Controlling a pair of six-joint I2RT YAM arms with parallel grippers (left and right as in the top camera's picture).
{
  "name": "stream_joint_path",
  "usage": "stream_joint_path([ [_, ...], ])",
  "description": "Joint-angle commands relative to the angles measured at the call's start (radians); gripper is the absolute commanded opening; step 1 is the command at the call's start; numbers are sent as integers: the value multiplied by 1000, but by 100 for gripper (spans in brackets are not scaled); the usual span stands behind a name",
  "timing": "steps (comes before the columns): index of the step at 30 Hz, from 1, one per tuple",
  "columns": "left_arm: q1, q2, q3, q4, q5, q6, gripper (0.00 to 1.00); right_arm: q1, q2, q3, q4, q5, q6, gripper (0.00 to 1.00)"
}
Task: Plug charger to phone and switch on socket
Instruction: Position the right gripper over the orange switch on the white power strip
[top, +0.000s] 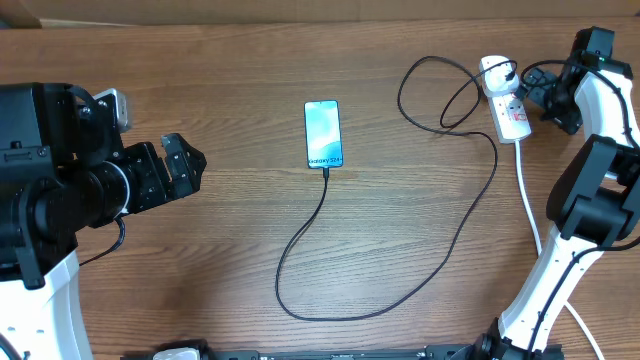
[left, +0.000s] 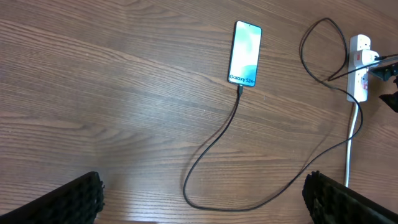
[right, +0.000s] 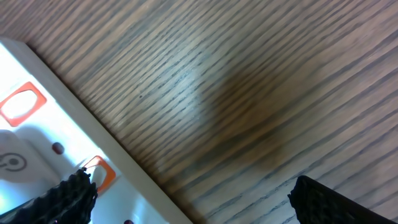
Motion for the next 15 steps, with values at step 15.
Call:
stream_joint_path([
  [15,4,-2,-3,-2,1,16,100,-1,3,-18,27,-10,-4,100],
])
